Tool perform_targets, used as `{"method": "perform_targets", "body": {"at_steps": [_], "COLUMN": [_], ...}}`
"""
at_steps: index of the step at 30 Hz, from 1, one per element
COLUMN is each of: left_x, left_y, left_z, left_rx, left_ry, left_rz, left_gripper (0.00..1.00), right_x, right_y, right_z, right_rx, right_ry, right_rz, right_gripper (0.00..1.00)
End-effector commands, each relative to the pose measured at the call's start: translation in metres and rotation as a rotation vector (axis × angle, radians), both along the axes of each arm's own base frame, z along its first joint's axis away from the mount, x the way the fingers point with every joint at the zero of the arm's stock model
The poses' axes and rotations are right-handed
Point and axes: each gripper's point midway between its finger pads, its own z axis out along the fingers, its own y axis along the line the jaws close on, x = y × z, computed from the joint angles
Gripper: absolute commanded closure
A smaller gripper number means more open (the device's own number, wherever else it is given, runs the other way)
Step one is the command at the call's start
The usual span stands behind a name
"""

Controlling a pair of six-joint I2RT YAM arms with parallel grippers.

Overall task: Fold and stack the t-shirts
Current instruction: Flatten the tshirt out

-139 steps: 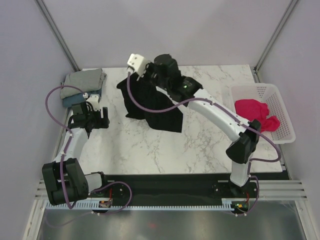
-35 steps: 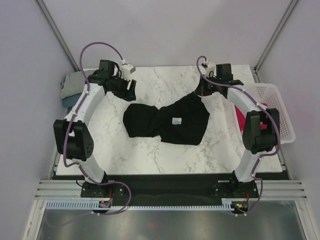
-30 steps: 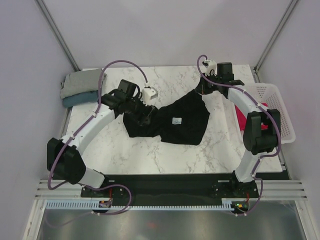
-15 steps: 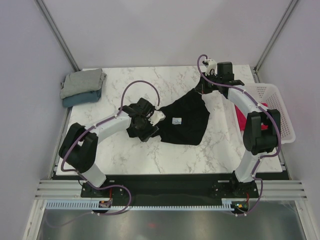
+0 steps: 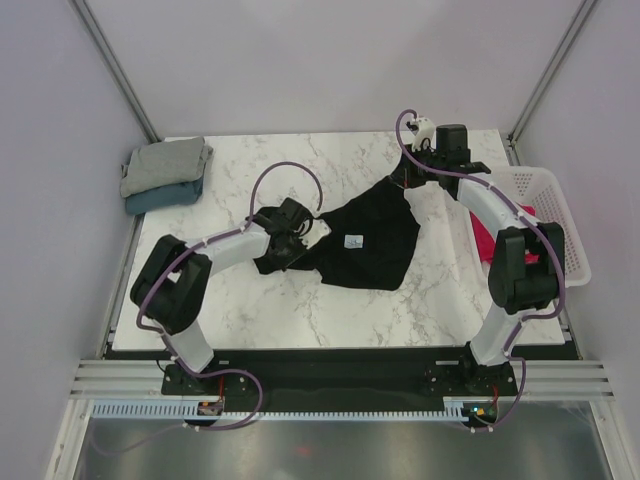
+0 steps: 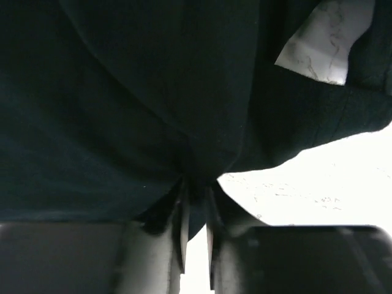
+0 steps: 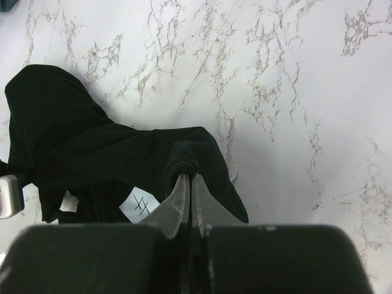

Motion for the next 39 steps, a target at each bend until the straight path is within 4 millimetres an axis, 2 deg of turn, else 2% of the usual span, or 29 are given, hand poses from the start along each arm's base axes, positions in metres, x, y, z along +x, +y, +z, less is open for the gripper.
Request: {"method": "perform_targets", "body": {"at_steps": [1, 4, 5, 7, 8, 10, 11, 13, 14, 15, 16, 17, 19, 20, 21, 23, 24, 27, 29, 31, 32, 33, 34, 35, 36, 37, 38, 39], "left_x": [0.015, 0.014, 0.014, 0.011, 0.009, 0.007, -0.001, -0.016, -0.029, -0.04, -0.038, -0.035, -0.035, -0.049, -0.054, -0.056, -0.058, -0.073, -0.083, -0.082, -0.081, -0.078, -0.075, -0.068, -0.054, -0.032, -0.014, 0.005], "left_y": [-0.003, 0.001, 0.002, 0.004, 0.006, 0.009, 0.013, 0.01, 0.015, 0.015, 0.013, 0.015, 0.019, 0.022, 0.028, 0.03, 0.031, 0.03, 0.028, 0.03, 0.03, 0.03, 0.03, 0.03, 0.038, 0.034, 0.036, 0.037], "left_z": [0.031, 0.058, 0.079, 0.104, 0.128, 0.154, 0.163, 0.201, 0.205, 0.217, 0.241, 0.254, 0.286, 0.279, 0.289, 0.307, 0.326, 0.355, 0.363, 0.356, 0.35, 0.327, 0.315, 0.304, 0.271, 0.272, 0.269, 0.236], "left_rx": [-0.026, -0.047, -0.071, -0.094, -0.118, -0.139, -0.136, -0.21, -0.205, -0.238, -0.281, -0.294, -0.329, -0.297, -0.282, -0.276, -0.287, -0.307, -0.322, -0.31, -0.3, -0.275, -0.252, -0.235, -0.159, -0.151, -0.12, -0.064], "left_ry": [-0.116, -0.174, -0.229, -0.281, -0.342, -0.396, -0.399, -0.442, -0.415, -0.415, -0.462, -0.493, -0.57, -0.52, -0.531, -0.566, -0.606, -0.652, -0.662, -0.648, -0.637, -0.586, -0.575, -0.571, -0.544, -0.623, -0.681, -0.665], "left_rz": [-0.018, -0.019, -0.029, -0.052, -0.072, -0.083, -0.108, -0.162, -0.186, -0.211, -0.212, -0.204, -0.193, -0.257, -0.26, -0.295, -0.304, -0.388, -0.443, -0.435, -0.435, -0.434, -0.449, -0.434, -0.378, -0.345, -0.311, -0.282], "left_gripper": [0.83, 0.94, 0.96, 0.98, 0.98, 0.98, 0.98, 0.98, 0.98, 0.98, 0.98, 0.98, 0.98, 0.98, 0.96, 0.96, 0.95, 0.94, 0.92, 0.92, 0.9, 0.88, 0.85, 0.65, 0.55, 0.5, 0.38, 0.32], "right_x": [0.0, -0.002, -0.004, -0.006, -0.008, -0.012, -0.017, -0.03, -0.043, -0.051, -0.065, -0.08, -0.107, -0.116, -0.128, -0.149, -0.156, -0.174, -0.19, -0.193, -0.19, -0.184, -0.177, -0.169, -0.161, -0.147, -0.138, -0.129], "right_y": [-0.001, -0.002, -0.001, -0.001, -0.001, -0.002, 0.0, 0.005, 0.009, 0.011, 0.017, 0.019, 0.026, 0.029, 0.033, 0.04, 0.042, 0.045, 0.047, 0.046, 0.045, 0.044, 0.044, 0.043, 0.043, 0.043, 0.044, 0.044], "right_z": [0.028, 0.034, 0.039, 0.045, 0.052, 0.063, 0.076, 0.095, 0.115, 0.127, 0.138, 0.164, 0.192, 0.203, 0.223, 0.242, 0.256, 0.28, 0.291, 0.293, 0.288, 0.285, 0.279, 0.271, 0.269, 0.259, 0.252, 0.248], "right_rx": [0.022, 0.031, 0.032, 0.036, 0.04, 0.053, 0.068, 0.097, 0.117, 0.13, 0.158, 0.172, 0.211, 0.228, 0.249, 0.307, 0.324, 0.378, 0.407, 0.406, 0.401, 0.394, 0.389, 0.382, 0.377, 0.377, 0.372, 0.368], "right_ry": [-0.08, -0.089, -0.099, -0.11, -0.122, -0.135, -0.153, -0.173, -0.21, -0.231, -0.238, -0.298, -0.337, -0.337, -0.36, -0.353, -0.367, -0.377, -0.37, -0.376, -0.372, -0.374, -0.363, -0.355, -0.369, -0.346, -0.336, -0.339], "right_rz": [0.004, 0.004, 0.005, 0.006, 0.006, 0.005, 0.009, 0.045, 0.078, 0.104, 0.156, 0.184, 0.272, 0.31, 0.361, 0.427, 0.449, 0.488, 0.53, 0.523, 0.519, 0.497, 0.478, 0.459, 0.443, 0.427, 0.415, 0.41], "right_gripper": [1.0, 1.0, 1.0, 1.0, 1.0, 1.0, 1.0, 1.0, 1.0, 1.0, 1.0, 1.0, 1.0, 1.0, 1.0, 1.0, 1.0, 1.0, 1.0, 1.0, 1.0, 1.0, 1.0, 1.0, 1.0, 1.0, 1.0, 1.0]}}
